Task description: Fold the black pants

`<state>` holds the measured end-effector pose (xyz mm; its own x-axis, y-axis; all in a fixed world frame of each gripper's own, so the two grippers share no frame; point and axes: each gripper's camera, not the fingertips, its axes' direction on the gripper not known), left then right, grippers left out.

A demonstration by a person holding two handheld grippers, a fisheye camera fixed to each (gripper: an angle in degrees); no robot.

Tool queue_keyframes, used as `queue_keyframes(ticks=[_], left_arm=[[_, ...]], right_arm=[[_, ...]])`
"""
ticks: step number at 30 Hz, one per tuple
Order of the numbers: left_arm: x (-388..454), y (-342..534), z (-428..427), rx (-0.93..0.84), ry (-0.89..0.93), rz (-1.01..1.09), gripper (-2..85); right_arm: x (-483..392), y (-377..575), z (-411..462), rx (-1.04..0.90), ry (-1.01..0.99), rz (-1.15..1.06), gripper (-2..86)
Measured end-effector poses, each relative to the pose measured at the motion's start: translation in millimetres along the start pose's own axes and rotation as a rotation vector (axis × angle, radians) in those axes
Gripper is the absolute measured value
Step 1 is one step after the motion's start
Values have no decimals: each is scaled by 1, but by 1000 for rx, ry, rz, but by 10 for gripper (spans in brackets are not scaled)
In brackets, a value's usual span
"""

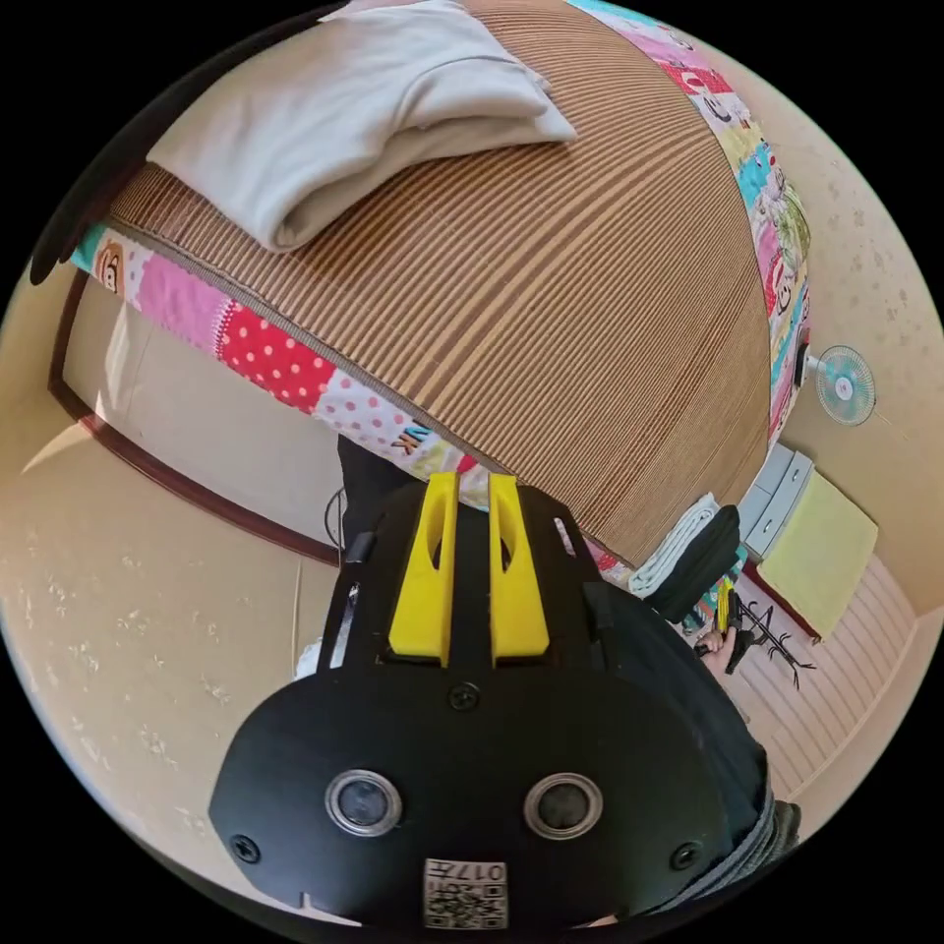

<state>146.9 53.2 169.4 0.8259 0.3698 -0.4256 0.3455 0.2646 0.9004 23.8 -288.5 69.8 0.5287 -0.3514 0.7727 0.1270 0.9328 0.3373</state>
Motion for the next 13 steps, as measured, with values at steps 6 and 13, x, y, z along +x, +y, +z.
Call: queue_keyframes(ticks=[6, 13], left_arm=[[-50, -5, -94, 340, 354, -180, 64], [28, -50, -234, 530, 18, 171, 73]], right_arm=[[-100, -3, 110, -153, -157, -218, 3], [-109, 45, 111, -39, -244, -190, 4]])
